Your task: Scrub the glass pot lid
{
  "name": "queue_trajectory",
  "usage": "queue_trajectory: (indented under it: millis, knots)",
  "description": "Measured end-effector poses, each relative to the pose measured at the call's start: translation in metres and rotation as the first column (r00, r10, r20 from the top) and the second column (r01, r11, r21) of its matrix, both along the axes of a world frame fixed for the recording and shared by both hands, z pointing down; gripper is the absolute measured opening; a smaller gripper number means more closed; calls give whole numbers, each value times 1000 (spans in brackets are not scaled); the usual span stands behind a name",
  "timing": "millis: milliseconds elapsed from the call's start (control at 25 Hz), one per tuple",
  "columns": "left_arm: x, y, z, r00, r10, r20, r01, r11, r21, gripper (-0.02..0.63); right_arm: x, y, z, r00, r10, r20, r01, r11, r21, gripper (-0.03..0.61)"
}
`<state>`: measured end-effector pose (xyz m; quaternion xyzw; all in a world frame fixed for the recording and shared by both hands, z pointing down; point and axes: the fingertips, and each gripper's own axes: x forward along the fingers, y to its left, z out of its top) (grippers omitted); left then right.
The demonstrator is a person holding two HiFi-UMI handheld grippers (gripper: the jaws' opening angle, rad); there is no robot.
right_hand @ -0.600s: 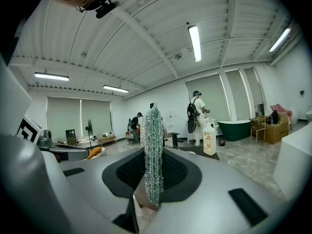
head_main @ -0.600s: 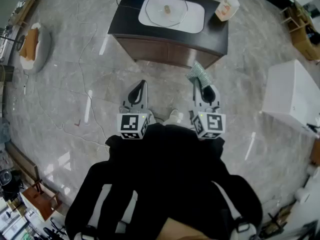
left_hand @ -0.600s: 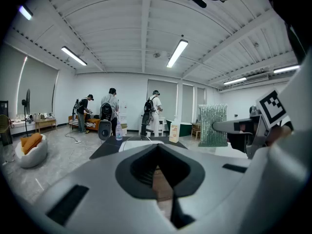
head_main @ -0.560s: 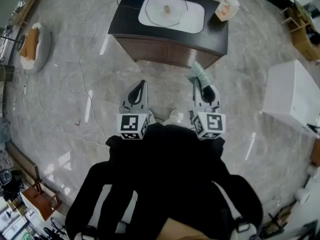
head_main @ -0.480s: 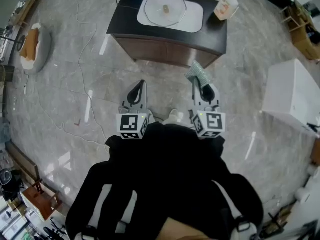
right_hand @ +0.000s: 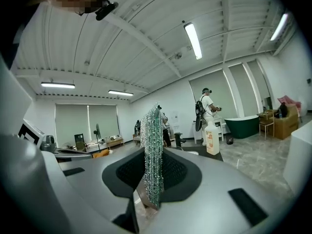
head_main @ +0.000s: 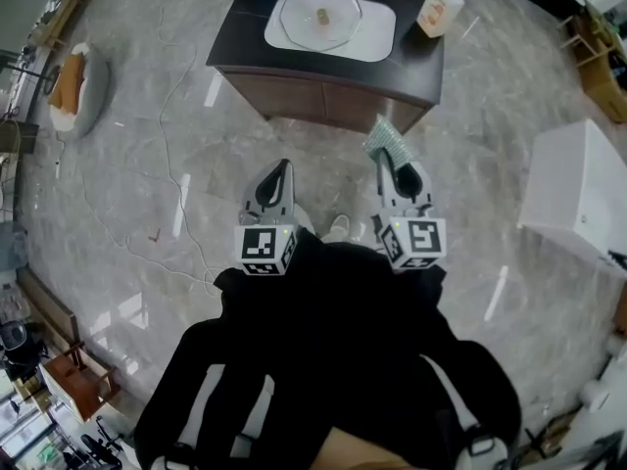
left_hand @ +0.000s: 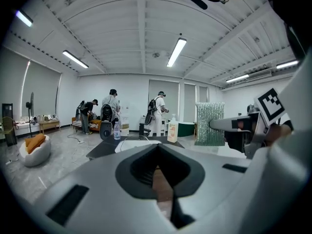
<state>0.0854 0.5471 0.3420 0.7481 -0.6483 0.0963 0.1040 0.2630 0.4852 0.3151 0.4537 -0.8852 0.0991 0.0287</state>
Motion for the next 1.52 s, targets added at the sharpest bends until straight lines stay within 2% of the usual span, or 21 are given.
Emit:
queue_trajectory:
  millis: [480,640,920,1080,1520]
  knots:
    - [12,-34,15,1000,0,-5,-1,1000,-22,3,8,-31,12,1000,-16,-18,15,1000,-14,69]
    - [6,-56,22,1000,8,-10,-8,1000,-23,3,-1,-52,17,999,-19,-35,18,1000,-16,69]
    - [-29,-117,39,999,9,-54,-10,999,-33,3,-33,-107,33,997,-6,-73,3,999,-36,69]
    - [-52,-166,46,997,42,-65,-45,998,-49,3,-60,-154,36,996,21,-82,-25,999,-44,69]
    - [-161,-341,15,985,160,-58,-164,985,-60,3,-166,-303,9,989,125,-76,-130,989,-65,69]
